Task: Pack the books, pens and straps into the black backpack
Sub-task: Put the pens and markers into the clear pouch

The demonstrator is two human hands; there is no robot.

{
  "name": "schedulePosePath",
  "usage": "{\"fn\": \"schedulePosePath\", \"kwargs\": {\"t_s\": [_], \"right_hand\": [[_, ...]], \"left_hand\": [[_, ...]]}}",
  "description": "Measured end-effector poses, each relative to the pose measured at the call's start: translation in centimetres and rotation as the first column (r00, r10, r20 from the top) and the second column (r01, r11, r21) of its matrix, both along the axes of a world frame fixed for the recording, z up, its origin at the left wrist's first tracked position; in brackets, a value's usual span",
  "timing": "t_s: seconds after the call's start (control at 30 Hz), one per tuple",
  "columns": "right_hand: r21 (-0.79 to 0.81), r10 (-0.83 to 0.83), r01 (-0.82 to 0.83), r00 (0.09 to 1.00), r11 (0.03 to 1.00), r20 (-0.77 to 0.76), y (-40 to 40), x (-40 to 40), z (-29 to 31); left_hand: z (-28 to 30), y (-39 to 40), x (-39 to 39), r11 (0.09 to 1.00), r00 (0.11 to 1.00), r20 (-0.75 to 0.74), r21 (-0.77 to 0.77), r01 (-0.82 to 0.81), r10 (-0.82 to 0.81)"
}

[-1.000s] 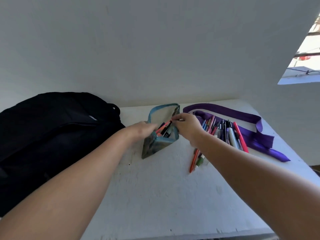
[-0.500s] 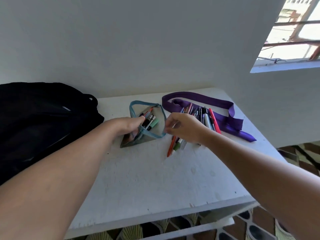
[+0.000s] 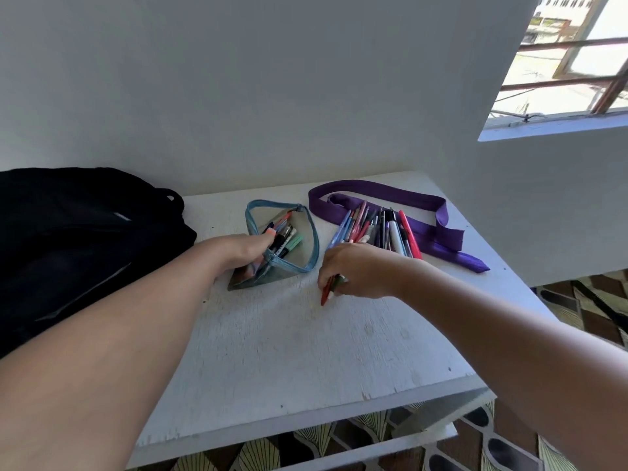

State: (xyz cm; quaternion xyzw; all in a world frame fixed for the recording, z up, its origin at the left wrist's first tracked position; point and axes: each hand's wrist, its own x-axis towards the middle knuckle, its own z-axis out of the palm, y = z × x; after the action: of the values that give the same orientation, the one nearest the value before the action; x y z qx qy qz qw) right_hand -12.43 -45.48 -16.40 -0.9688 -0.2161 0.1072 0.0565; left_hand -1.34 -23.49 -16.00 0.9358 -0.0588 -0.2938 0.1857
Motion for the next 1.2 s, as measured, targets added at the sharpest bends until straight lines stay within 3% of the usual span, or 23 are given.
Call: {"fn": "schedulePosePath", "kwargs": {"t_s": [0.17,0.43,0.6,0.7,0.77,0.83,0.93,1.03,1.1,1.2], "right_hand": [[-0.165,0.068,-0.056,0.995,0.985,0.072,0.9,0.4,0.3],[-0.276,0.161,-0.126,0.981,0.953,0.107,1.0,1.0,0.2],[-0.003,0.131,-0.136,0.947,0.991,0.293,0.6,1.2,1.0],[0.275,-0.062,-0.082,0.877,0.958,0.476,1.4,1.1,2.0],[0.525,-0.319,0.002,0.796,0.851,0.514,2.1,1.4,2.6],[0.761,-0.553,0.058,0.723,0.646,0.414,2.9,2.1,3.0],[0.948,-0.741,0.161,0.664,0.275,0.102,4.4,3.5,2.9],[0.950,-0.741,0.287,0.611,-0.120,-0.278,6.1,4.7,1.8],[0.900,-0.726,0.358,0.545,-0.250,-0.419,7.1,5.4,0.8],[0.845,-0.700,0.459,0.506,-0.276,-0.504,8.1,6.1,-0.5]], "left_hand": [[-0.5,0.2,0.3,1.000,1.000,0.025,-0.012,0.006,-0.006],[-1.0,0.2,0.7,0.998,1.000,0.005,-0.067,-0.012,0.013],[-1.1,0.2,0.8,1.000,1.000,0.023,-0.031,0.000,0.001],[-1.3,0.3,0.8,1.000,0.998,0.059,0.007,0.015,-0.016],[-1.4,0.2,0.8,1.000,0.999,0.052,-0.002,0.013,-0.013],[-1.5,0.3,0.8,0.999,0.999,0.029,-0.025,-0.023,0.023],[-1.2,0.3,0.8,0.996,0.998,0.018,-0.057,-0.064,0.065],[-1.0,0.4,0.4,0.995,0.995,0.058,-0.052,-0.083,0.086],[-1.0,0.5,0.5,0.991,0.992,0.046,-0.071,-0.112,0.115],[-0.9,0.5,0.8,0.985,0.994,-0.057,-0.140,-0.104,0.097]]}}
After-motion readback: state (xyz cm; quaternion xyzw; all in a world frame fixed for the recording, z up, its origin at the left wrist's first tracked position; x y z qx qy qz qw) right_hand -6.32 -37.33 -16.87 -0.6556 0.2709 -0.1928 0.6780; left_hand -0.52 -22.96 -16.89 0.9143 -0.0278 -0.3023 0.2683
